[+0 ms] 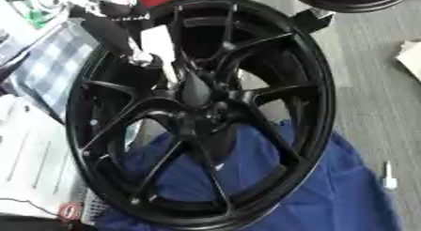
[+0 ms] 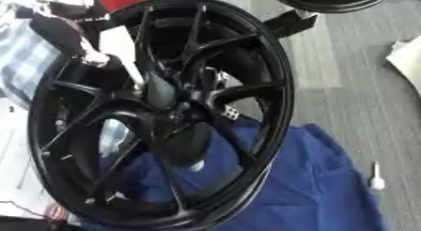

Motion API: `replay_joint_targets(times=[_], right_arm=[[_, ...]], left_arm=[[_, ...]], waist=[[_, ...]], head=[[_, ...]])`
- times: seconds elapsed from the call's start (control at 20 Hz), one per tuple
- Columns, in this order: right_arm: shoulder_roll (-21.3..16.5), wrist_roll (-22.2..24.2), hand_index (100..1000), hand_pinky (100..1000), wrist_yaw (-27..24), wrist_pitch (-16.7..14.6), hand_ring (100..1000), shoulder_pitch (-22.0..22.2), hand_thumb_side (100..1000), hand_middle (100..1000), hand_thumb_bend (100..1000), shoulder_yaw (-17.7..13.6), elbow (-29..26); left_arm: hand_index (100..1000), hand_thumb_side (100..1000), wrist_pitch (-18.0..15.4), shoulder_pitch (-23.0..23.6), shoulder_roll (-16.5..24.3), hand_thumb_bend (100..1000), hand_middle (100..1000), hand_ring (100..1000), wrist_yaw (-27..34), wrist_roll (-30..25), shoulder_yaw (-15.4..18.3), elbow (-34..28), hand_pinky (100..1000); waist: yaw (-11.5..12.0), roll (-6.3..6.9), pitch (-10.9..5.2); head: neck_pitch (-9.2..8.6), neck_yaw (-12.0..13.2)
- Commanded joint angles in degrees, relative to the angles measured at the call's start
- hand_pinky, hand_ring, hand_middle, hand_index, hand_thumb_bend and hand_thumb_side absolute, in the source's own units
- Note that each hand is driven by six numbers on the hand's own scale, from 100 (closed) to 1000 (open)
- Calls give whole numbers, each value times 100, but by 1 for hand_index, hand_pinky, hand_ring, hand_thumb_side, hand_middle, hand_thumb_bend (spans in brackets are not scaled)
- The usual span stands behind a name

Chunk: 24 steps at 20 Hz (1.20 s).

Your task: Pull the pin out of the wheel hub.

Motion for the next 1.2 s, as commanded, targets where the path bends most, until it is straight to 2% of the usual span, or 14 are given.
replay_joint_targets(times=[0.05, 0.6, 0.9, 1.1, 1.15, 1.2], right_arm=[[-95, 0, 793, 882, 39, -16, 772, -49, 489, 743, 100, -79, -1], [-110, -5, 794, 883, 36, -41, 772, -39, 491, 744, 100, -95, 16], [-139, -41, 794, 883, 17, -61, 772, -13, 489, 744, 100, -132, 13], [-198, -86, 793, 883, 1, -87, 771, 43, 480, 743, 100, -185, 5], [-222, -110, 794, 883, 2, -103, 771, 72, 492, 743, 100, -215, 0], [-244, -140, 793, 883, -9, -120, 771, 104, 473, 743, 100, -249, -3]], left_arm=[[558, 350, 274, -134, 135, 408, 438, 626, 201, -207, 193, -150, 785], [498, 311, 210, -302, 168, 424, 387, 599, 760, 274, 717, -131, 769], [489, 316, 123, -229, 452, 431, 378, 596, 1138, 517, 1352, -116, 765], [493, 334, 39, 117, 882, 433, 380, 598, 1457, 776, 1927, -38, 764], [494, 340, 12, 247, 1018, 269, 380, 598, 1532, 859, 2074, 54, 764], [495, 338, -23, 387, 1160, 433, 381, 599, 1612, 946, 2221, 175, 765]], waist=[[8, -38, -104], [5, -43, -108], [25, -54, -125], [124, -79, -163], [174, -92, -177], [221, -106, -191]], head=[[-74, 22], [-156, 13], [-112, -18], [-35, -90], [-43, -144], [-63, -201]])
